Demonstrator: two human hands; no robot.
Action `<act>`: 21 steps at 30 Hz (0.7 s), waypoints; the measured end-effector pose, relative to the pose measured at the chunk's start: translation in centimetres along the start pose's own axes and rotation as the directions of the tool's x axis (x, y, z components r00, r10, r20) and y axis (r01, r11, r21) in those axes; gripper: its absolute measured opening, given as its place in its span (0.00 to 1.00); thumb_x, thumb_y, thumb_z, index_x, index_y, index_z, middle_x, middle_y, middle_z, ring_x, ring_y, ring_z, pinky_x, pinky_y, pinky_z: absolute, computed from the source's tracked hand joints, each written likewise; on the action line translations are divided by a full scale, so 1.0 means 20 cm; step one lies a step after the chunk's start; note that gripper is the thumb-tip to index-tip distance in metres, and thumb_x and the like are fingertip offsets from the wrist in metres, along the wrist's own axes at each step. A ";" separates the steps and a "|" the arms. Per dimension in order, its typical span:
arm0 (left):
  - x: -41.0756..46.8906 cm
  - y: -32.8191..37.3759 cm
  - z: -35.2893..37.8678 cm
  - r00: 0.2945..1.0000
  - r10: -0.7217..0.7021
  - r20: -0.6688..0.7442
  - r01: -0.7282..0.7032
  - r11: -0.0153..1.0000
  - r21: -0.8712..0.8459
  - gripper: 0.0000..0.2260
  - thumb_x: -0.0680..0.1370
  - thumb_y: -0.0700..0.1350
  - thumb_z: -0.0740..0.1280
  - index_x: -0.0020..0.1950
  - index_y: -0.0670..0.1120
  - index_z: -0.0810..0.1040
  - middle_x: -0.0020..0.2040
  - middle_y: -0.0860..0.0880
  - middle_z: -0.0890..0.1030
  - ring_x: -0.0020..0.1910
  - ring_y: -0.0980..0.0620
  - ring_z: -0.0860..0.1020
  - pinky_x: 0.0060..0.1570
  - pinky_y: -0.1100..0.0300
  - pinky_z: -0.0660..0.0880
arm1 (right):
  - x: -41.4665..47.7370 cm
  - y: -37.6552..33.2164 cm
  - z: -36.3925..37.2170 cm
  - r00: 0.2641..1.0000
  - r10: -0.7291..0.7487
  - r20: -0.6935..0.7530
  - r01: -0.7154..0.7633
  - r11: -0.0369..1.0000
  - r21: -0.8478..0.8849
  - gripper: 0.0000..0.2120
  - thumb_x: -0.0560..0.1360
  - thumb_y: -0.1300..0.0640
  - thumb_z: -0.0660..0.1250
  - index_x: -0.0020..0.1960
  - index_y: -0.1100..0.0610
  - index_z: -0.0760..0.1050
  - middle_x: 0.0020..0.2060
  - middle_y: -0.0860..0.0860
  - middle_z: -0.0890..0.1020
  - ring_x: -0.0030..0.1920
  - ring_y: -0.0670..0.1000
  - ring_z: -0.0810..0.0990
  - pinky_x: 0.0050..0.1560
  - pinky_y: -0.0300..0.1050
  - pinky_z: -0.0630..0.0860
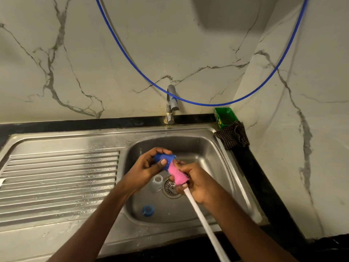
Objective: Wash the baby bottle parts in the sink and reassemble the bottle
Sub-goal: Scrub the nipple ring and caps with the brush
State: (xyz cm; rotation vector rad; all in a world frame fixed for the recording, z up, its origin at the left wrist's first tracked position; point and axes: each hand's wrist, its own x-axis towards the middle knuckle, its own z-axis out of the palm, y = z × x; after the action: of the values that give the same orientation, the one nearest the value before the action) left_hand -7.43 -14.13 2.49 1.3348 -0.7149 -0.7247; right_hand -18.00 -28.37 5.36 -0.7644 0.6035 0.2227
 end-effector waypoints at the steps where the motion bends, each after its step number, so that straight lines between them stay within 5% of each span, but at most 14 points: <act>1: 0.00 -0.01 -0.01 1.000 -0.007 0.015 0.007 1.000 0.014 0.15 0.76 0.40 0.66 0.62 0.41 0.75 0.61 0.44 0.78 0.60 0.44 0.79 0.58 0.54 0.78 | 0.01 0.00 -0.01 0.997 -0.075 -0.036 0.070 0.989 -0.133 0.09 0.78 0.60 0.61 0.57 0.58 0.75 0.40 0.57 0.79 0.29 0.49 0.78 0.20 0.36 0.67; 3: 0.00 -0.01 -0.01 0.992 -0.108 0.058 0.108 0.994 -0.008 0.17 0.75 0.42 0.68 0.64 0.44 0.75 0.63 0.45 0.77 0.60 0.43 0.79 0.60 0.48 0.77 | 0.05 0.02 -0.02 0.945 -0.315 -0.083 0.232 0.830 -0.508 0.07 0.78 0.61 0.63 0.52 0.56 0.79 0.38 0.53 0.80 0.28 0.46 0.77 0.23 0.37 0.65; 6: 0.02 0.01 0.02 0.940 -0.339 0.034 0.340 0.929 -0.148 0.19 0.77 0.51 0.64 0.67 0.50 0.72 0.63 0.45 0.77 0.58 0.45 0.81 0.56 0.51 0.79 | 0.11 0.07 -0.08 0.787 -0.611 0.082 0.347 0.329 -0.878 0.05 0.74 0.58 0.69 0.42 0.51 0.82 0.32 0.43 0.80 0.32 0.40 0.76 0.33 0.42 0.72; 9: 0.06 0.04 0.05 0.885 -0.466 -0.012 0.465 0.884 -0.050 0.18 0.80 0.58 0.57 0.63 0.49 0.74 0.50 0.44 0.83 0.41 0.45 0.83 0.39 0.56 0.81 | 0.14 0.09 -0.14 0.667 -0.651 0.363 0.371 -0.132 -0.919 0.09 0.71 0.58 0.67 0.49 0.48 0.81 0.45 0.42 0.83 0.45 0.46 0.79 0.42 0.44 0.76; 11: 0.08 0.03 0.06 0.886 -0.463 -0.022 0.463 0.883 0.079 0.20 0.81 0.59 0.56 0.55 0.44 0.75 0.35 0.46 0.80 0.27 0.51 0.75 0.27 0.60 0.75 | 0.13 0.10 -0.15 0.576 -0.646 0.500 0.272 -0.425 -0.863 0.12 0.70 0.62 0.67 0.49 0.50 0.80 0.47 0.43 0.83 0.44 0.49 0.76 0.37 0.42 0.74; 12: 0.09 0.01 0.07 0.903 -0.428 -0.039 0.430 0.896 0.115 0.20 0.82 0.58 0.56 0.52 0.42 0.75 0.32 0.46 0.77 0.25 0.53 0.71 0.25 0.61 0.71 | 0.13 0.12 -0.13 0.543 -0.657 0.523 0.227 -0.485 -0.845 0.11 0.69 0.63 0.67 0.47 0.50 0.80 0.46 0.44 0.83 0.43 0.49 0.75 0.35 0.41 0.72; 13: 0.10 -0.01 0.09 0.925 -0.376 -0.064 0.381 0.914 0.142 0.19 0.82 0.57 0.55 0.50 0.41 0.75 0.31 0.45 0.74 0.25 0.53 0.69 0.25 0.60 0.69 | 0.12 0.15 -0.12 0.540 -0.702 0.464 0.204 -0.426 -0.882 0.10 0.68 0.63 0.66 0.46 0.52 0.79 0.44 0.46 0.82 0.42 0.49 0.76 0.33 0.40 0.71; 14: 0.11 -0.03 0.10 0.946 -0.310 -0.095 0.323 0.930 0.175 0.19 0.83 0.55 0.55 0.49 0.41 0.74 0.32 0.44 0.72 0.26 0.53 0.68 0.26 0.59 0.68 | 0.12 0.16 -0.10 0.571 -0.762 0.306 0.233 -0.207 -0.950 0.08 0.69 0.62 0.64 0.45 0.54 0.79 0.41 0.49 0.82 0.39 0.50 0.76 0.32 0.39 0.70; 16: 0.12 -0.07 0.12 0.970 -0.185 -0.154 0.219 0.944 0.246 0.18 0.84 0.53 0.53 0.48 0.41 0.74 0.33 0.45 0.71 0.27 0.53 0.69 0.27 0.59 0.68 | 0.09 0.12 -0.03 0.841 -0.530 -0.114 0.232 0.542 -0.808 0.06 0.74 0.62 0.62 0.47 0.59 0.77 0.35 0.56 0.79 0.30 0.50 0.77 0.23 0.37 0.68; 17: 0.12 -0.09 0.12 0.974 -0.143 -0.178 0.188 0.945 0.268 0.18 0.84 0.52 0.52 0.49 0.40 0.74 0.33 0.45 0.72 0.27 0.54 0.69 0.26 0.60 0.69 | 0.06 0.10 -0.03 0.936 -0.302 -0.179 0.178 0.848 -0.499 0.06 0.77 0.61 0.61 0.49 0.61 0.76 0.34 0.57 0.78 0.28 0.50 0.77 0.20 0.35 0.66; 18: 0.12 -0.09 0.11 0.976 -0.117 -0.185 0.168 0.942 0.292 0.18 0.84 0.50 0.52 0.50 0.38 0.74 0.34 0.45 0.72 0.27 0.55 0.70 0.26 0.63 0.70 | 0.04 0.07 -0.03 0.974 -0.177 -0.143 0.122 0.936 -0.330 0.06 0.78 0.60 0.62 0.50 0.62 0.75 0.34 0.58 0.78 0.27 0.49 0.77 0.18 0.34 0.65; 19: 0.12 -0.10 0.10 0.979 -0.101 -0.178 0.154 0.937 0.313 0.19 0.85 0.49 0.52 0.51 0.37 0.74 0.34 0.45 0.73 0.27 0.56 0.71 0.27 0.64 0.70 | 0.04 0.06 -0.03 0.973 -0.200 -0.119 0.139 0.910 -0.390 0.06 0.78 0.60 0.63 0.51 0.61 0.76 0.35 0.57 0.79 0.28 0.49 0.78 0.19 0.35 0.66; 20: 0.12 -0.09 0.09 0.981 -0.092 -0.168 0.143 0.935 0.325 0.18 0.85 0.49 0.52 0.51 0.36 0.74 0.34 0.46 0.74 0.27 0.57 0.71 0.28 0.65 0.70 | 0.06 0.06 -0.03 0.917 -0.393 -0.063 0.259 0.708 -0.657 0.05 0.77 0.60 0.63 0.50 0.59 0.77 0.36 0.55 0.80 0.31 0.50 0.79 0.23 0.37 0.68; 21: 0.13 -0.09 0.08 0.984 -0.084 -0.159 0.133 0.934 0.332 0.18 0.85 0.48 0.52 0.51 0.36 0.74 0.34 0.47 0.74 0.28 0.58 0.72 0.29 0.65 0.70 | 0.07 0.08 -0.04 0.804 -0.589 0.080 0.323 0.319 -0.891 0.06 0.76 0.60 0.63 0.47 0.56 0.79 0.37 0.52 0.81 0.33 0.50 0.78 0.27 0.39 0.69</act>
State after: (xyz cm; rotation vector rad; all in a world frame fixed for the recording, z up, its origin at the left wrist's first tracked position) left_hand -7.36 -17.38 0.97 1.7378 -0.6752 -0.6015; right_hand -17.94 -27.83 3.21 -2.0162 0.4528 -0.1561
